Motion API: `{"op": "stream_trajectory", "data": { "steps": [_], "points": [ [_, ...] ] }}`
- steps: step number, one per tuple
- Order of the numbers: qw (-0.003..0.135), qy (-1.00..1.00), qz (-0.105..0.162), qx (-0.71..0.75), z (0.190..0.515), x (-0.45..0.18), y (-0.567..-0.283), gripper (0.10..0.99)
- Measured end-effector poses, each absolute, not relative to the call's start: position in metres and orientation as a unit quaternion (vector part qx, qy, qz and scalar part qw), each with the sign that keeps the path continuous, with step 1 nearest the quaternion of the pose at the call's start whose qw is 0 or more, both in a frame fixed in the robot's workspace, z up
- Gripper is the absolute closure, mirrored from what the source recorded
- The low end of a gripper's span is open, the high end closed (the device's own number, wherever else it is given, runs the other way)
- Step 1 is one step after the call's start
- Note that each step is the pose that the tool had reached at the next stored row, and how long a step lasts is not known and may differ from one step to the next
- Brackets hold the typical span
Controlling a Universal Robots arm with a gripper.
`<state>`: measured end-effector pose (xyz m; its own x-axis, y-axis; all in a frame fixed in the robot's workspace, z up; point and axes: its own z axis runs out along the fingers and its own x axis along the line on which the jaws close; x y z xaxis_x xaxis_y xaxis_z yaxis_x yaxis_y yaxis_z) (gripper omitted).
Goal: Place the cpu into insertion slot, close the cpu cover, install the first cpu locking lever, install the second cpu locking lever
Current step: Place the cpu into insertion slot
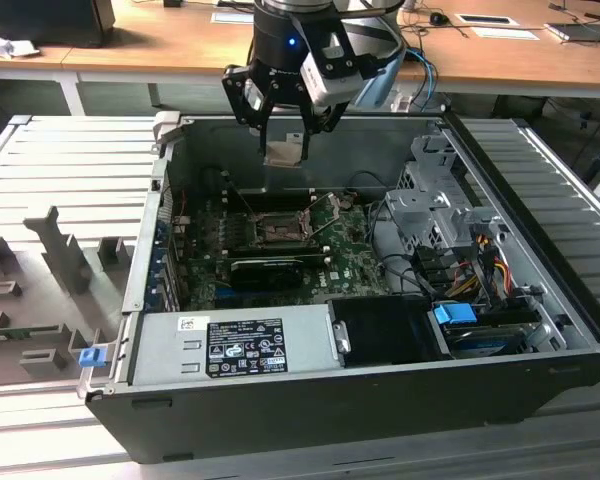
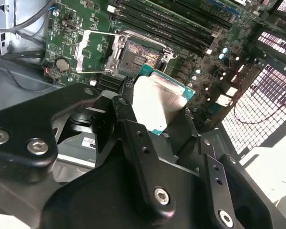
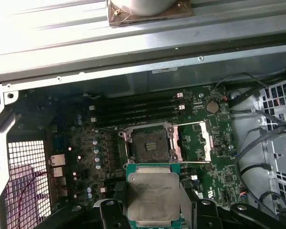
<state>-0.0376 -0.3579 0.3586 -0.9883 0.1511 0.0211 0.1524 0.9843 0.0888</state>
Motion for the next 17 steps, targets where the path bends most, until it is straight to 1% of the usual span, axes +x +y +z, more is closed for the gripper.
{"op": "stream_trajectory", "data": {
  "steps": [17],
  "points": [
    [0.005, -0.992, -0.045, -0.115, 0.3576, -0.0376, -0.3579, 0.557]
  ]
}}
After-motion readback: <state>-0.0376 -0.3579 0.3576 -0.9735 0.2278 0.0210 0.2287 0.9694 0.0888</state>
